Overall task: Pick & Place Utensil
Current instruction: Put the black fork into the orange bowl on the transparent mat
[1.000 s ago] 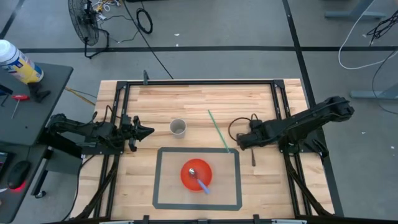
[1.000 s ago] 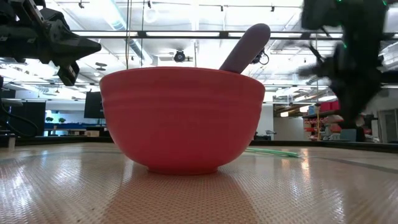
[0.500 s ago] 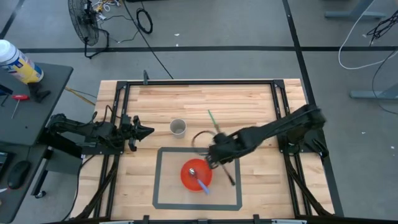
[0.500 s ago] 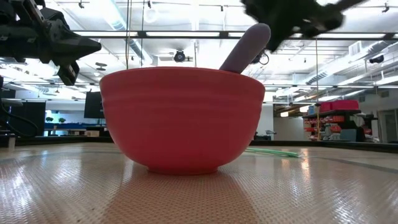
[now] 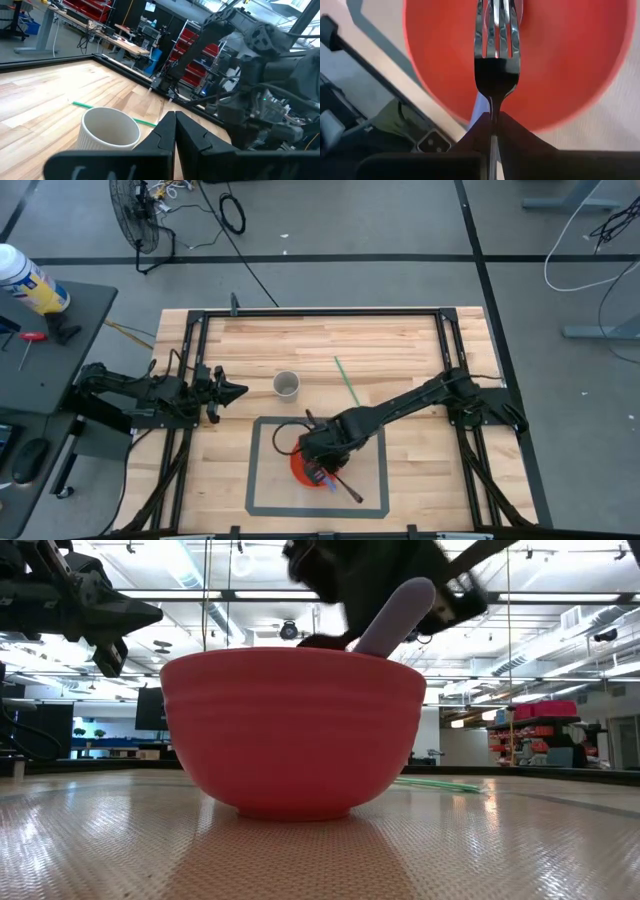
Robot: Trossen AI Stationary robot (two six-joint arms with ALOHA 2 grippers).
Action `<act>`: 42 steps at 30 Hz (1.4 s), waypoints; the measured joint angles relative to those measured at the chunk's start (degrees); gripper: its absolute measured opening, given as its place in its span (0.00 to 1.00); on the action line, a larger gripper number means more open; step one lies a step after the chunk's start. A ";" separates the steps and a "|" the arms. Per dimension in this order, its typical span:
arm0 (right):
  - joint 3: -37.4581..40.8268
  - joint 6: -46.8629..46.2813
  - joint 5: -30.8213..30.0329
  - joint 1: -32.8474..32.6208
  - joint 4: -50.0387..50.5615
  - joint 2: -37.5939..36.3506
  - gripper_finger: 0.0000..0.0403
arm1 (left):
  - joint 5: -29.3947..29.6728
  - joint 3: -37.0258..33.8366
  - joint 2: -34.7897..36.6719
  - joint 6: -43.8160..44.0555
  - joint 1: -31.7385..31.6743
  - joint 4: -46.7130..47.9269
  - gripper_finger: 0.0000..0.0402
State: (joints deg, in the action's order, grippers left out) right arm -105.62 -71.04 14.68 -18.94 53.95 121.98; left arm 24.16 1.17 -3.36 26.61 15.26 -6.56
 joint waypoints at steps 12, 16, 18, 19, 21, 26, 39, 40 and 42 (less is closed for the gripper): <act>1.66 0.51 0.40 2.14 -2.27 0.88 0.05 | 0.63 0.00 0.00 -0.17 -0.01 -0.12 0.03; 1.78 1.06 -0.45 1.99 -5.66 1.30 0.05 | 0.61 0.00 0.00 -0.20 -0.01 -0.09 0.03; 1.73 1.58 -0.03 1.99 -6.49 1.48 0.05 | 0.62 0.00 0.00 -0.17 -0.01 -0.08 0.03; 1.78 1.69 0.25 1.96 -6.20 1.59 0.05 | 0.61 0.00 0.00 -0.17 -0.01 -0.08 0.03; 1.79 1.74 0.89 1.95 -6.58 2.24 0.05 | 0.54 0.00 0.00 -0.17 -0.01 -0.06 0.03; 1.71 2.80 1.13 1.96 -8.47 3.05 0.05 | 0.17 0.00 0.00 -0.17 -0.01 -0.06 0.03; 1.81 2.84 1.40 1.99 -7.05 3.89 0.05 | 0.17 0.00 0.00 -0.17 -0.01 -0.03 0.03; 1.81 2.77 1.42 1.99 -7.12 3.89 0.05 | 0.17 0.00 0.00 -0.17 -0.01 -0.03 0.03; 1.81 2.74 1.42 2.03 -6.97 3.89 0.05 | 0.17 0.00 0.00 -0.17 -0.01 -0.03 0.03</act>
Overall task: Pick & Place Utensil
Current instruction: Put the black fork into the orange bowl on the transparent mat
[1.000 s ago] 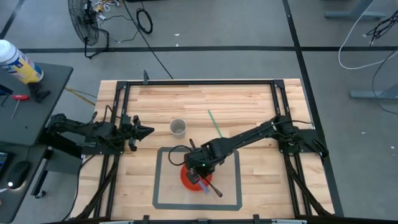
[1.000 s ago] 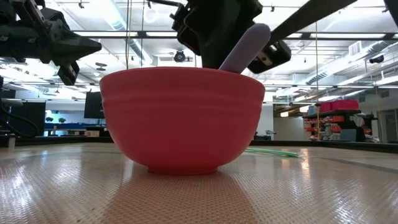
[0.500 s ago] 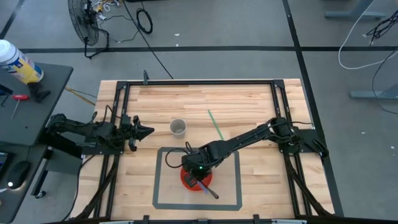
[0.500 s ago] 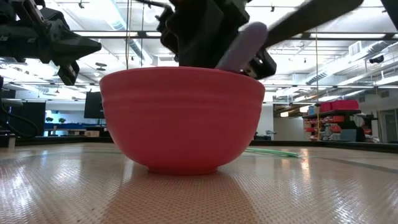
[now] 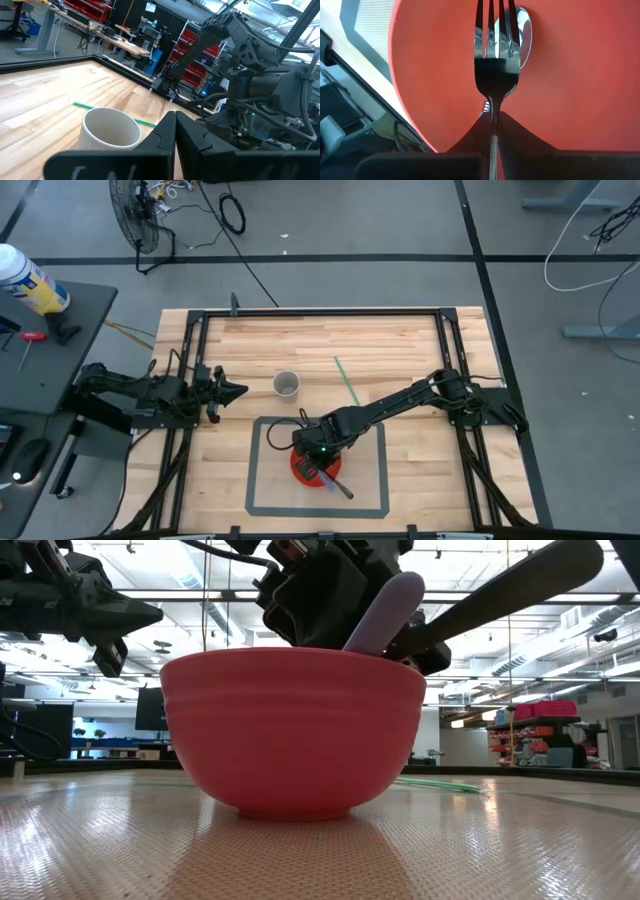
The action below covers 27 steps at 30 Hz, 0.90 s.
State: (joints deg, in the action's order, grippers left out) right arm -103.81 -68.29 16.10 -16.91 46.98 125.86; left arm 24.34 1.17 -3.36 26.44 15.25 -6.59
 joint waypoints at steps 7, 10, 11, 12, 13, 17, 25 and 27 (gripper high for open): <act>0.00 0.00 -0.56 0.00 0.29 0.00 0.07 | 0.00 0.00 0.00 0.00 0.00 -0.01 0.03; 0.00 -0.15 0.45 0.00 0.79 0.24 0.07 | 0.00 0.00 0.00 0.00 0.00 -0.01 0.03; 0.00 -0.17 0.45 0.00 0.85 0.35 0.07 | 0.00 0.00 0.00 0.00 0.00 0.00 0.03; 0.00 -0.17 0.45 0.00 0.99 0.42 0.08 | 0.00 0.00 0.00 0.00 0.00 0.00 0.03; 0.00 -0.17 0.44 0.00 1.02 0.42 0.08 | 0.00 0.00 0.00 0.00 0.00 0.00 0.03; 0.00 -0.17 -0.02 0.00 0.89 0.42 0.08 | -0.01 0.00 0.00 0.00 0.00 0.00 0.03; 0.00 0.00 -0.02 0.00 0.87 0.42 0.08 | -0.02 0.00 0.00 0.00 0.00 0.00 0.03; 0.00 0.00 -0.02 0.00 0.81 0.42 0.08 | -0.01 0.00 0.00 0.00 0.00 -0.01 0.03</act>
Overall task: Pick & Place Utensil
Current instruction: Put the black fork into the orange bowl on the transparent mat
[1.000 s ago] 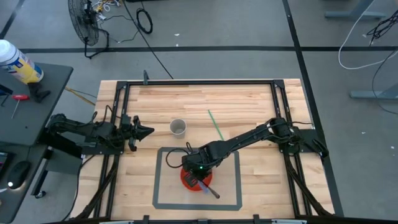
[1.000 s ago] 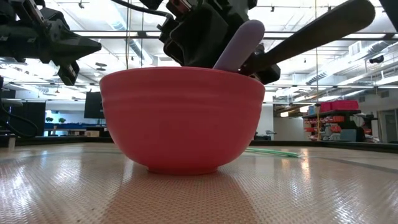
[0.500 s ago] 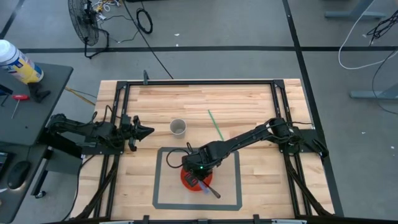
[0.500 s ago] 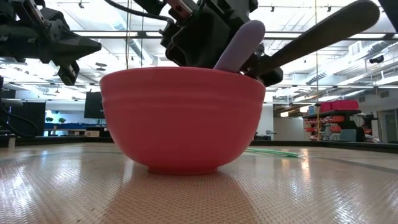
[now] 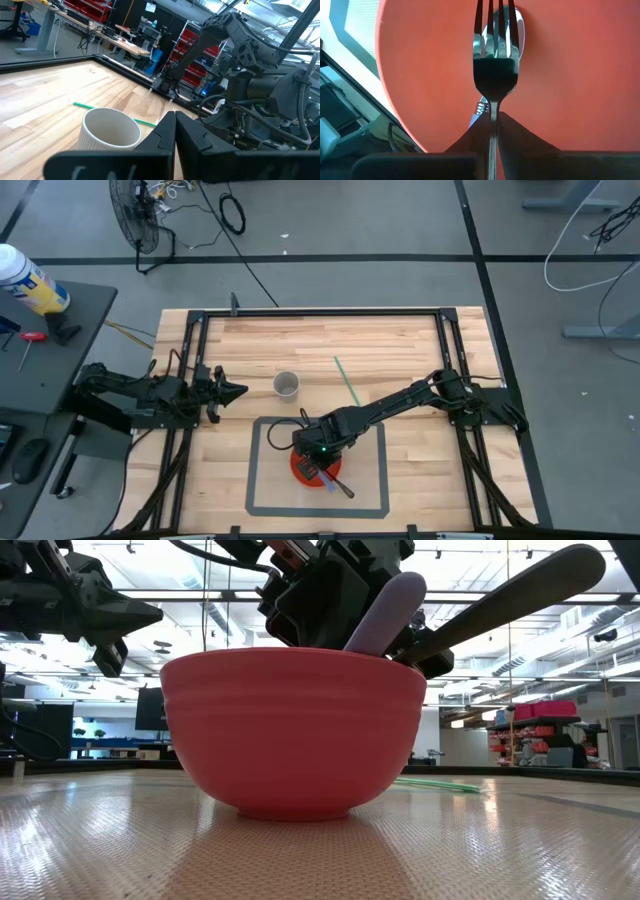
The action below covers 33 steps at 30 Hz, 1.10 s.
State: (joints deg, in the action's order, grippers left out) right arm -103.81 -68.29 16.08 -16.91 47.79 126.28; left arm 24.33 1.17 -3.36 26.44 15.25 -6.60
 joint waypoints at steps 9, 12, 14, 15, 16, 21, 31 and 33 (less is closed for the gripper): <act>0.00 0.09 0.00 0.04 -0.02 0.00 0.08 | -0.01 0.00 0.00 0.00 0.00 0.01 0.03; 0.00 0.27 -0.02 0.04 -0.02 0.00 0.08 | 0.00 0.00 0.00 0.01 0.00 0.01 0.03; 0.00 0.33 0.01 0.04 -0.02 0.00 0.08 | 0.01 0.00 0.00 0.02 0.00 0.01 0.03; 0.00 0.33 0.05 0.04 -0.02 0.00 0.08 | -0.01 0.00 0.00 0.02 0.00 0.00 0.03; 0.00 0.33 0.24 0.04 -0.02 0.00 0.08 | -0.01 0.00 0.00 0.01 0.00 0.01 0.03; 0.00 0.33 0.00 0.04 -0.02 0.00 0.08 | -0.01 0.00 0.00 0.01 0.00 0.00 0.03; 0.00 0.87 -0.07 0.06 -0.24 0.00 0.10 | -0.01 0.00 0.00 0.00 0.00 0.01 0.03; 0.00 0.91 -0.02 0.04 -0.24 0.00 0.13 | -0.01 0.00 0.00 0.00 0.00 0.01 0.03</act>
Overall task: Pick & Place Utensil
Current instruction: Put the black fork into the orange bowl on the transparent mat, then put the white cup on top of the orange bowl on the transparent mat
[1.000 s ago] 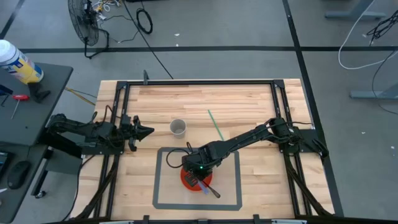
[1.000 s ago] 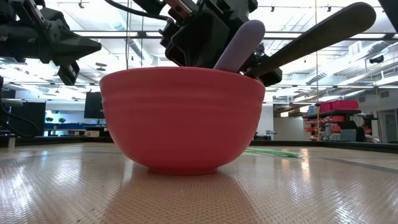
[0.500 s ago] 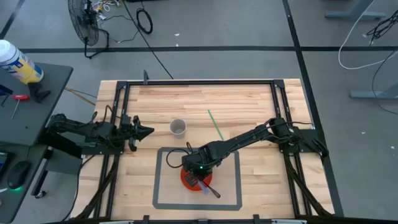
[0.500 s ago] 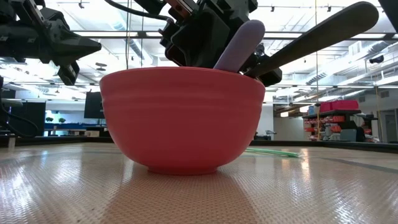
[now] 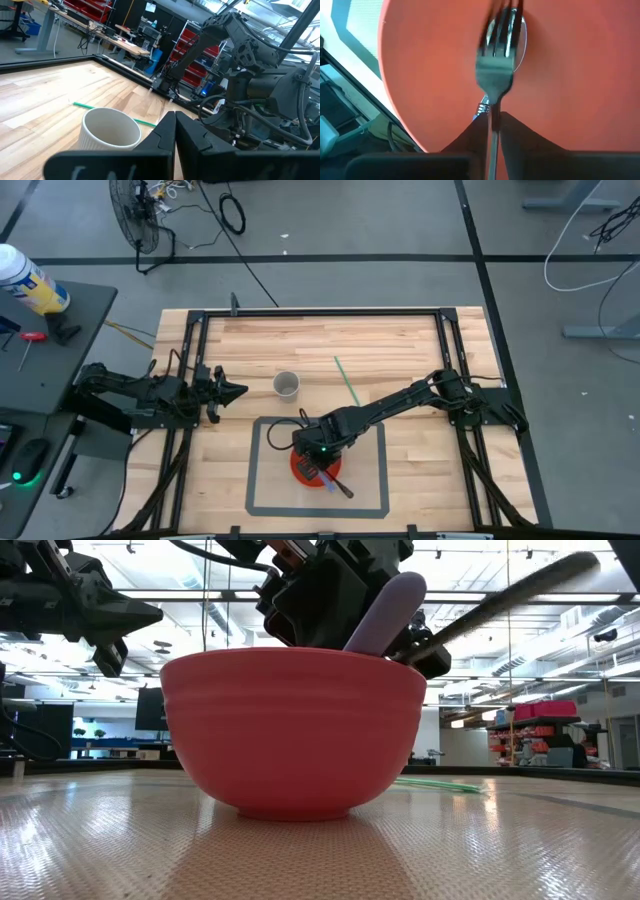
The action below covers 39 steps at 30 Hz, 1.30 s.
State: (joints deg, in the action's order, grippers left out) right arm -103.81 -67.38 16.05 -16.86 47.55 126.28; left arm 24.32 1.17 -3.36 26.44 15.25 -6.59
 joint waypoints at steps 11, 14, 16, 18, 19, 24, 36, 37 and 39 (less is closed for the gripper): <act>0.00 0.56 -1.22 0.00 -0.02 0.00 0.26 | -0.07 0.00 0.00 0.00 0.00 0.00 0.03; 0.00 0.56 -1.66 0.00 0.00 -0.14 0.27 | -0.63 0.00 0.00 0.00 0.00 0.00 0.03; 0.00 0.60 -1.66 0.01 -0.02 -0.53 0.27 | -0.63 0.00 0.00 0.01 0.02 -0.02 0.03; 0.00 0.60 -1.66 0.01 0.02 -1.07 0.28 | -0.63 0.00 0.00 0.00 0.00 0.00 0.03; 0.00 0.60 -1.66 0.00 0.13 -1.35 0.29 | -0.63 0.00 0.00 0.00 0.02 -0.02 0.03; 0.00 0.63 -2.79 0.00 0.90 -2.62 0.31 | -0.63 0.00 0.00 0.00 0.01 0.00 0.03; 0.00 3.42 -18.03 -0.65 6.03 -13.64 0.36 | -0.31 -0.02 0.00 -0.03 0.00 0.81 0.03; 0.00 4.16 -19.55 -0.99 5.94 -14.85 0.36 | -0.03 -0.02 0.00 0.00 0.00 0.81 0.03; 0.00 5.84 -22.67 -1.73 6.31 -17.53 0.38 | 0.39 -0.02 0.00 0.29 -0.01 0.81 0.03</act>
State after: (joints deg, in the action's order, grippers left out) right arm -103.81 -61.54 -6.62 -18.59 53.86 108.75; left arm 24.70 1.15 -3.36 26.73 15.23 -5.78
